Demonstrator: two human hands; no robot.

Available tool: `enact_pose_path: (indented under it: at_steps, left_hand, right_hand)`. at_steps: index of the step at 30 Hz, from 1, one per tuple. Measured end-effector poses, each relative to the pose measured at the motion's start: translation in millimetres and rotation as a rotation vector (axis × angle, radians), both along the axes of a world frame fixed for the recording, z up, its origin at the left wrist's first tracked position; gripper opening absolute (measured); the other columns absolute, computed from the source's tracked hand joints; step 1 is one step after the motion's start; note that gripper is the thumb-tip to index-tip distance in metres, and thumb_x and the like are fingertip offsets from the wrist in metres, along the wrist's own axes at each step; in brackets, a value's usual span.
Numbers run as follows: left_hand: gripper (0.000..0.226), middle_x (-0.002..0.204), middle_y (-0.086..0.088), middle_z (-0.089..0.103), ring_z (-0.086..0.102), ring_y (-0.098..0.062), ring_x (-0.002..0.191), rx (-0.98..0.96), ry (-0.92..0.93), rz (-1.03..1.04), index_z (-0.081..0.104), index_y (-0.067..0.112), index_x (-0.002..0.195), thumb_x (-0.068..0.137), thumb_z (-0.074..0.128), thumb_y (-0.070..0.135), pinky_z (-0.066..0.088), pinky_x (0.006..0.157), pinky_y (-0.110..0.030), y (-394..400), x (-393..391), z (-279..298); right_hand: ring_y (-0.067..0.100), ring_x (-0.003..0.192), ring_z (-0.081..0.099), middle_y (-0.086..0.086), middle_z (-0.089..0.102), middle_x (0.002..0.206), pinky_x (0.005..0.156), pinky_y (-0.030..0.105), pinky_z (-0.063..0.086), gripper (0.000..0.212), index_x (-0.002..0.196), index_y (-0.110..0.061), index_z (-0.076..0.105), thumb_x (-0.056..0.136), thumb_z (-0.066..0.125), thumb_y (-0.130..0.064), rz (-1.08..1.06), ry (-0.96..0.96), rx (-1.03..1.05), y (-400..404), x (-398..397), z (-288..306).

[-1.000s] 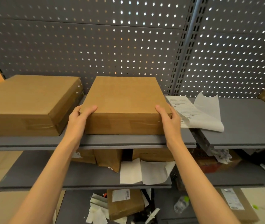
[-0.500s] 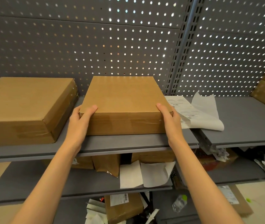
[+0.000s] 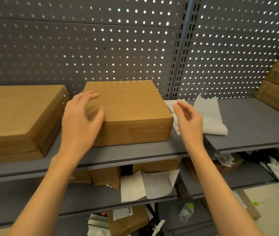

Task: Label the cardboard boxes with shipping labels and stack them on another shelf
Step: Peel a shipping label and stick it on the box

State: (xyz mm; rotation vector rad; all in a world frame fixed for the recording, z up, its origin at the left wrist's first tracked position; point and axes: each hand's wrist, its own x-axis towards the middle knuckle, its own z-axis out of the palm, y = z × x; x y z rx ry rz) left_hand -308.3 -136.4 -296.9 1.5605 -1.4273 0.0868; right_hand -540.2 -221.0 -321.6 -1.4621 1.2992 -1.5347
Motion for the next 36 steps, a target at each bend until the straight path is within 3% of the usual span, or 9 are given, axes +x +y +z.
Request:
enact_pose_path:
  at_steps: [3,6,14,17,20,26,31,34,36]
  left_hand:
    - [0.031,0.124,-0.004,0.059,0.049,-0.018,0.120,-0.033,-0.089,-0.058,0.060,0.012,0.119,0.088,0.059,0.018,0.029,0.100,-0.020,-9,-27,9]
    - [0.032,0.116,-0.003,0.062,0.054,-0.019,0.111,-0.049,-0.135,-0.108,0.063,0.011,0.113,0.084,0.054,0.021,0.030,0.093,-0.015,-21,-59,16]
    - [0.031,0.112,0.003,0.061,0.055,-0.012,0.106,0.003,-0.160,-0.264,0.062,0.014,0.114,0.087,0.054,0.025,0.040,0.091,-0.025,-60,-159,17]
    - [0.033,0.118,0.003,0.059,0.054,-0.012,0.108,0.136,-0.133,-0.266,0.057,0.016,0.123,0.091,0.057,0.026,0.043,0.092,-0.028,-73,-190,9]
    - [0.043,0.127,0.000,0.054,0.052,-0.017,0.114,0.311,-0.195,-0.113,0.047,0.018,0.133,0.092,0.053,0.033,0.043,0.093,-0.032,-85,-212,3]
    - [0.050,0.131,-0.005,0.052,0.052,-0.021,0.115,0.437,-0.171,0.020,0.041,0.015,0.138,0.093,0.051,0.036,0.044,0.091,-0.034,-101,-231,3]
    - [0.054,0.137,-0.002,0.048,0.051,-0.020,0.118,0.579,0.060,-0.065,0.041,0.017,0.139,0.090,0.056,0.037,0.046,0.094,-0.035,-112,-233,-15]
    - [0.050,0.127,0.006,0.051,0.053,-0.013,0.107,0.567,0.204,-0.098,0.042,0.017,0.134,0.090,0.059,0.033,0.046,0.079,-0.023,-119,-233,-15]
    - [0.048,0.122,0.010,0.051,0.052,-0.008,0.101,0.553,0.353,-0.123,0.043,0.018,0.132,0.089,0.061,0.030,0.045,0.078,-0.022,-125,-229,-14]
  right_hand:
    - [0.005,0.106,0.058,-0.005,0.065,0.113,0.092,0.017,0.047,0.026,0.118,-0.015,0.063,0.093,0.056,-0.021,-0.072,0.057,-0.041,-8,-22,3]
    - [0.005,0.103,0.058,-0.006,0.064,0.108,0.084,0.010,0.045,0.025,0.116,-0.014,0.064,0.093,0.055,-0.016,-0.143,0.126,-0.043,-20,-51,6]
    - [0.018,0.111,0.053,0.005,0.059,0.125,0.094,0.037,0.045,0.035,0.125,-0.012,0.058,0.092,0.054,-0.023,-0.086,0.406,0.218,-66,-134,4]
    - [0.021,0.114,0.050,0.008,0.057,0.125,0.088,0.032,0.041,0.042,0.130,-0.011,0.053,0.092,0.054,-0.028,0.032,0.512,0.326,-80,-148,2]
    - [0.017,0.102,0.049,0.006,0.056,0.116,0.081,0.026,0.037,0.046,0.133,-0.010,0.049,0.092,0.056,-0.031,0.168,0.542,0.373,-89,-151,1]
    - [0.020,0.102,0.058,0.003,0.060,0.106,0.083,0.027,0.045,0.049,0.130,-0.012,0.052,0.085,0.067,-0.020,0.304,0.428,0.401,-102,-150,-5]
    - [0.016,0.090,0.063,0.004,0.063,0.105,0.076,0.026,0.053,0.043,0.120,-0.019,0.056,0.081,0.068,-0.004,0.373,0.142,0.355,-106,-154,2]
    - [0.009,0.084,0.063,0.004,0.063,0.106,0.067,0.017,0.054,0.041,0.116,-0.023,0.058,0.082,0.065,0.001,0.437,0.022,0.285,-106,-158,12]
    - [0.004,0.080,0.063,0.000,0.064,0.103,0.064,0.011,0.053,0.042,0.117,-0.023,0.059,0.083,0.064,0.001,0.456,-0.016,0.238,-106,-160,18]
